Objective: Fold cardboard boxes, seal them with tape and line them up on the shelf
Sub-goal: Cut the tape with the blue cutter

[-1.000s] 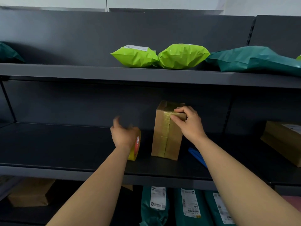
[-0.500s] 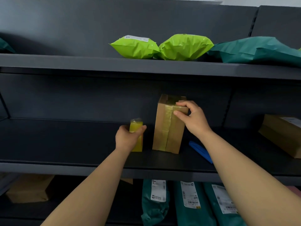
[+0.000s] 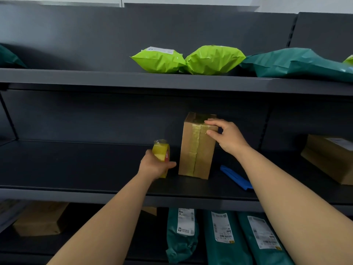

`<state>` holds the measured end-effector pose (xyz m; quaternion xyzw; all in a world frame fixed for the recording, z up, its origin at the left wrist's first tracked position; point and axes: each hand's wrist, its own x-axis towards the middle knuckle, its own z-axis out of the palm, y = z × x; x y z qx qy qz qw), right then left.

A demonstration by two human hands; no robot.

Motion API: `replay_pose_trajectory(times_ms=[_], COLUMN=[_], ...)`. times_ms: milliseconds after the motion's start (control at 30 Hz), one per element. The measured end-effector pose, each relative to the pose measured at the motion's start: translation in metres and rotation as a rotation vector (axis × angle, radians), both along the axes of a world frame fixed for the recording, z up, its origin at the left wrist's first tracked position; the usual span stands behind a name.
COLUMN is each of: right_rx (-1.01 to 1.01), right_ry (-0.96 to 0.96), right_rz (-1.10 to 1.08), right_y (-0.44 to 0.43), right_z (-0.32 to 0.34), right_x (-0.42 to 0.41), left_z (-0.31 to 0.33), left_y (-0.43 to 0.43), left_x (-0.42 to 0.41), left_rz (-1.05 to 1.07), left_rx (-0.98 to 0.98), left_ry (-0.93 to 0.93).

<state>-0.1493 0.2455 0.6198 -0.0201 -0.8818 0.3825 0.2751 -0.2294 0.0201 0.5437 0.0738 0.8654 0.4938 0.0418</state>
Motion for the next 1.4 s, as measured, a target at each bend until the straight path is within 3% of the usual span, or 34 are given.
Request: replay_pose_trajectory(times_ms=[133,267,333,467,667,733,867,900,967,1067,1300,1400], right_rx=[-0.005,0.006,0.004,0.002,0.015,0.000,-0.011,-0.011,-0.016,-0.022,-0.018,-0.126], right_ry=[-0.003,-0.005,-0.005,0.002,-0.017,-0.022,-0.008,0.000,0.007,0.028,0.042,-0.036], right_rz=[-0.001,-0.013,-0.007,0.000,0.010,0.018,-0.014,-0.027,-0.033,-0.022,0.004,-0.024], right_y=[0.000,0.001,0.000,0.000,0.000,-0.001,-0.002,-0.003,-0.005,-0.005,0.003,0.007], right_z=[-0.003,-0.005,-0.004,-0.003,-0.001,0.002,0.003,0.003,0.003,0.004,-0.009,-0.021], right_x=[0.001,0.000,0.000,0.000,0.002,0.004,0.004,0.003,0.001,-0.003,0.000,0.001], left_z=[-0.013,-0.017,-0.012,-0.002,0.008,0.019,0.034,0.039,0.052,0.074,0.074,0.075], left_y=[-0.004,-0.009,-0.013,-0.021,-0.014,-0.012,0.001,0.007,0.024,0.048,0.064,0.059], left_x=[0.004,0.003,0.005,0.008,0.013,0.019,0.019,0.020,0.018,0.016,0.003,0.000], left_rz=[0.069,0.126,0.189,0.278,0.183,0.115,-0.053,-0.041,-0.053,-0.198,-0.283,-0.308], left_rx=[0.066,0.513,0.591,0.314,-0.205,-0.291,-0.515,-0.449,-0.118,0.179,0.153,0.123], left_ry=[-0.076,-0.338,-0.457,-0.627,-0.645,-0.553,-0.051,0.060,0.216,0.314,0.463,0.452])
